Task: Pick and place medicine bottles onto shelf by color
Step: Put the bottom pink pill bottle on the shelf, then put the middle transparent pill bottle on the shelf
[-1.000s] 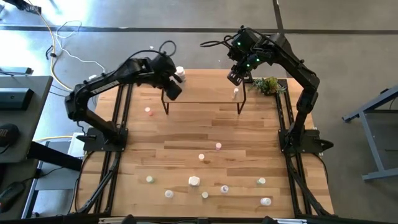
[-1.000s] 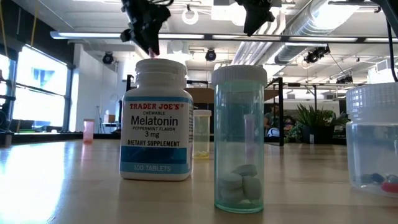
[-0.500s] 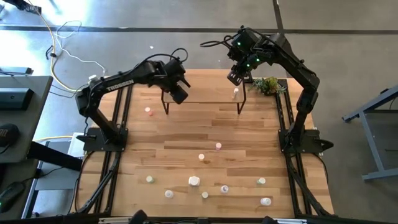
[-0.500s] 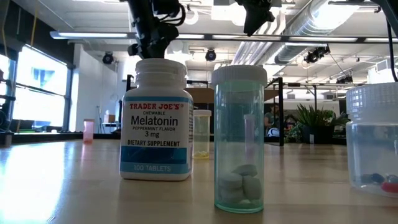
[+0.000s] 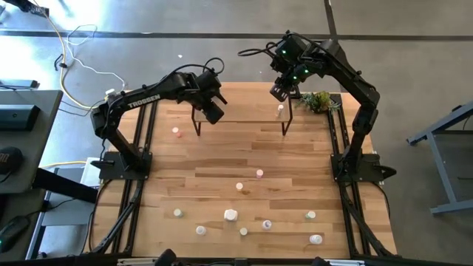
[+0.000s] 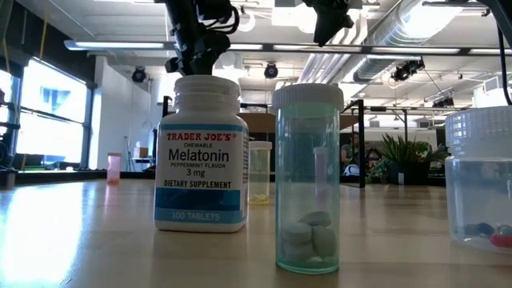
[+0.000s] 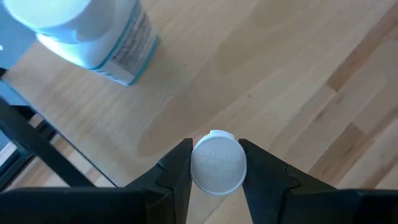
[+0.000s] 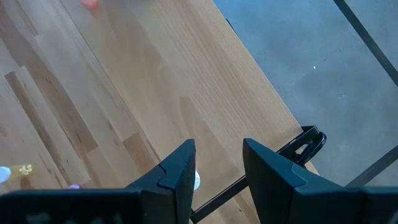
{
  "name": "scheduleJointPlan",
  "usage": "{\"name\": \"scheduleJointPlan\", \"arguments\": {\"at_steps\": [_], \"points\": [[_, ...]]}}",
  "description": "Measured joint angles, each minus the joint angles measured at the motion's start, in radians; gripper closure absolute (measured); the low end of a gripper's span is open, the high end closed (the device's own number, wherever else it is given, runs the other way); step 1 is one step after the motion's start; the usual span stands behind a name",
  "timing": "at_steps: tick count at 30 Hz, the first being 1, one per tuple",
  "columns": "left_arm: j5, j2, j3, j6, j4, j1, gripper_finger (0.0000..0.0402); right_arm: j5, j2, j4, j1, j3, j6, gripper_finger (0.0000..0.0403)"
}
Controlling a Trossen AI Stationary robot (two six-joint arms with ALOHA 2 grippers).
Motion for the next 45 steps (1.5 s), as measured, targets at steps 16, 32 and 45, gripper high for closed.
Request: {"name": "scheduleJointPlan", "arguments": {"at_steps": [16, 32, 45], "points": [[0.020, 0.000, 0.000, 0.010, 0.000, 0.000, 0.0226, 0.000, 0.000, 0.000, 0.001, 0.000, 0.007, 0.0277], [0.041, -0.122, 0.001, 0.045, -0.002, 0.014, 0.0210, -0.020, 0.000, 0.000, 0.039, 0.000, 0.056, 0.0277], [0.145, -0.279, -0.060, 0.097, -0.007, -0.127, 0.0213, -0.049, 0.000, 0.000, 0.176, -0.001, 0.221, 0.0277]]}}
